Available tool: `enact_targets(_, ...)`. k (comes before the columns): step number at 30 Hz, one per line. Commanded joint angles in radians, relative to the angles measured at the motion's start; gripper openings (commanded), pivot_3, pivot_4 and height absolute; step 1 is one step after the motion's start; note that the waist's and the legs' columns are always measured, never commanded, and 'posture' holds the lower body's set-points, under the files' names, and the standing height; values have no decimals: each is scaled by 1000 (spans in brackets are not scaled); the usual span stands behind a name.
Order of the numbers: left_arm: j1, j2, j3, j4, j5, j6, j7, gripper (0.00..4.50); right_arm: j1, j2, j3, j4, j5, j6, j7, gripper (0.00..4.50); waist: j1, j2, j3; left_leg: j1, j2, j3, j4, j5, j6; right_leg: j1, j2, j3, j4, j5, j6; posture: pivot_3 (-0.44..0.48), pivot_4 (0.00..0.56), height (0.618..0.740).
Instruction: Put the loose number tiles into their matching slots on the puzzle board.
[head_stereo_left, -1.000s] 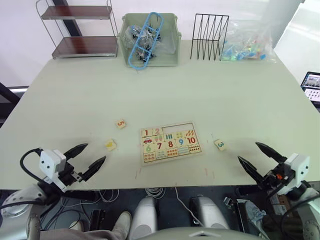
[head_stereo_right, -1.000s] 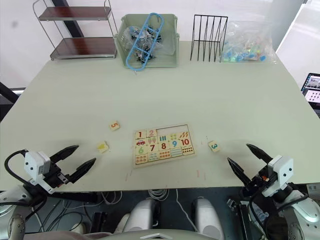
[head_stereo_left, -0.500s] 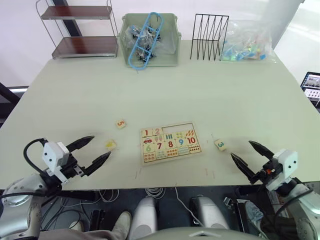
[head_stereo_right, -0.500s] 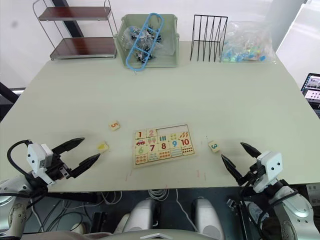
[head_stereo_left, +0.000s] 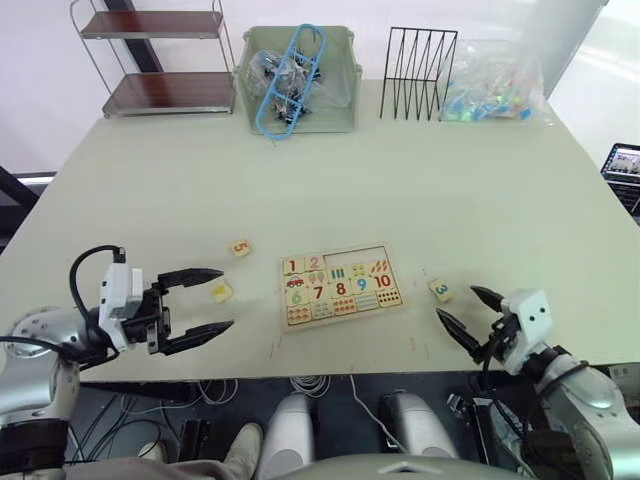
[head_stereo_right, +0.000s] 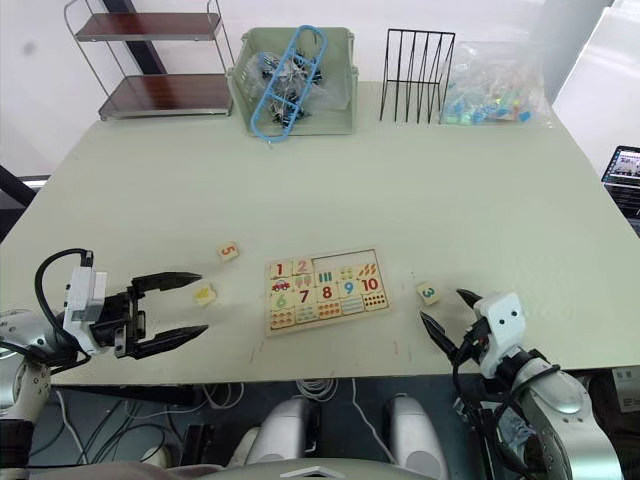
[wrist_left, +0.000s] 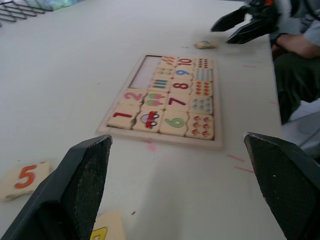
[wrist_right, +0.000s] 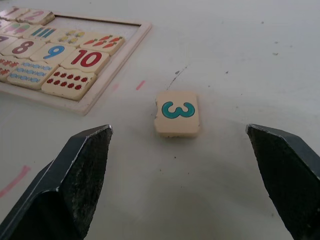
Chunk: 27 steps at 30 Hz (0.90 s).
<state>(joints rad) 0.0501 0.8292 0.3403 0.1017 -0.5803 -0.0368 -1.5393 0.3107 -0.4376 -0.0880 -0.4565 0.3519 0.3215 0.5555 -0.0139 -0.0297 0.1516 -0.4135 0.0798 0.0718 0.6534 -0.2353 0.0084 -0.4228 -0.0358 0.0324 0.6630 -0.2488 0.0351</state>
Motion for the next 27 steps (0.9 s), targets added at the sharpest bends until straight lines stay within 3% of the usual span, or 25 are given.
enact_targets(1,-22,41,23,23,-36,10,-65,4500,-21,-4,1,-33,0,22,-18,4476,1,0,0,0,0,0,0,0,0,0,0,0,0,0,0,0,150,740)
enact_targets(14,25,232,14,105,-220,-24,-75,4500,-64,-3,36,-8,-25,74,-43,4476,0,0,0,0,0,0,0,0,0,0,0,0,0,0,0,0,150,740)
enact_targets(27,18,181,76,193,-201,-68,-75,4500,-101,12,58,10,-40,116,-71,4476,0,0,0,0,0,0,0,0,0,0,0,0,0,0,0,0,150,740)
